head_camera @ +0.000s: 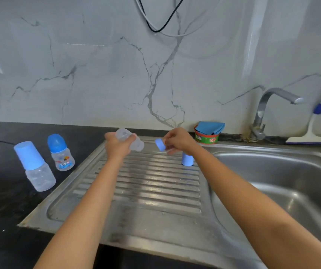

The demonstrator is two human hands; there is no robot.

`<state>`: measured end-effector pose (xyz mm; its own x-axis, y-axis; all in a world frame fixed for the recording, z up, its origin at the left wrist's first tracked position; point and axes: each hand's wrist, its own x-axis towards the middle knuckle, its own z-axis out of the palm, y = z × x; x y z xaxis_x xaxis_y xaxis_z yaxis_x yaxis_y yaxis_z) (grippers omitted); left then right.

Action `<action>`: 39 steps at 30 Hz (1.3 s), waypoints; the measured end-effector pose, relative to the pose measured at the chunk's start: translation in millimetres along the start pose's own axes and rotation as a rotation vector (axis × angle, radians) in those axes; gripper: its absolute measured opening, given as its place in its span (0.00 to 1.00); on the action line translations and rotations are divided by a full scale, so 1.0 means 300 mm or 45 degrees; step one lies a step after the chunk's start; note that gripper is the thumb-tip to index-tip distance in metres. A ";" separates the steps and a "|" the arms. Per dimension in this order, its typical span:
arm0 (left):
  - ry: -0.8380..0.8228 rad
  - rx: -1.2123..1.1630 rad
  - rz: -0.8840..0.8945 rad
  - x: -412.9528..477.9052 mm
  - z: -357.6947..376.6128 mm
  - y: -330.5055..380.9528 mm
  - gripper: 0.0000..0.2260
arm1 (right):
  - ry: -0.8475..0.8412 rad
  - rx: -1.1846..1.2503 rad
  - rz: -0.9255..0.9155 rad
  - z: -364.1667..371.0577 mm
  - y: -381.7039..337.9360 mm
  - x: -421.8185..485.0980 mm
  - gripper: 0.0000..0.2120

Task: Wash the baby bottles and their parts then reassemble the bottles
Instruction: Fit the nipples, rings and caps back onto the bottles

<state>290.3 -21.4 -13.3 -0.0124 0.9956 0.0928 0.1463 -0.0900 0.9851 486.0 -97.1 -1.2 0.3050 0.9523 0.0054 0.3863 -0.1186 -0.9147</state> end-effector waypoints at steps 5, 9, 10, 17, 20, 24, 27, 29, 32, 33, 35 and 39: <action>-0.214 -0.301 -0.100 -0.106 0.048 0.164 0.29 | 0.231 0.303 -0.018 -0.180 -0.052 -0.185 0.09; -0.518 -0.654 -0.091 -0.234 0.172 0.355 0.31 | 0.336 0.790 -0.255 -0.439 -0.126 -0.363 0.06; -0.570 -0.746 -0.100 -0.276 0.208 0.398 0.28 | 0.336 0.934 -0.314 -0.501 -0.139 -0.409 0.06; -0.891 -1.012 -0.442 -0.565 0.454 0.445 0.09 | 0.423 1.390 -0.358 -0.753 -0.050 -0.656 0.07; -0.914 -0.852 -0.364 -0.618 0.546 0.313 0.07 | 0.476 1.441 -0.208 -0.797 0.075 -0.680 0.08; -0.591 0.653 0.481 -0.669 0.644 0.057 0.19 | 0.716 0.624 0.411 -0.782 0.357 -0.666 0.13; -0.659 0.505 0.370 -0.678 0.655 0.050 0.28 | 0.766 0.294 0.635 -0.741 0.466 -0.657 0.08; -0.653 0.395 0.268 -0.659 0.651 0.077 0.29 | 0.751 0.446 0.568 -0.718 0.449 -0.651 0.06; -0.695 0.077 0.060 -0.637 0.637 0.117 0.28 | 0.682 0.538 0.390 -0.704 0.387 -0.640 0.05; -0.701 -0.059 -0.025 -0.635 0.629 0.133 0.26 | 0.663 0.590 0.325 -0.699 0.368 -0.637 0.05; -0.720 -0.283 -0.150 -0.625 0.613 0.169 0.23 | 0.604 0.649 0.224 -0.687 0.326 -0.634 0.05; -0.813 -0.465 -0.327 -0.630 0.588 0.206 0.20 | 0.529 0.670 0.082 -0.659 0.279 -0.627 0.04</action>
<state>476.3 -210.6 4.5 0.5861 0.7986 -0.1370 -0.1204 0.2530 0.9599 633.0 -341.6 1.1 0.6634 0.7483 0.0027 -0.0878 0.0814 -0.9928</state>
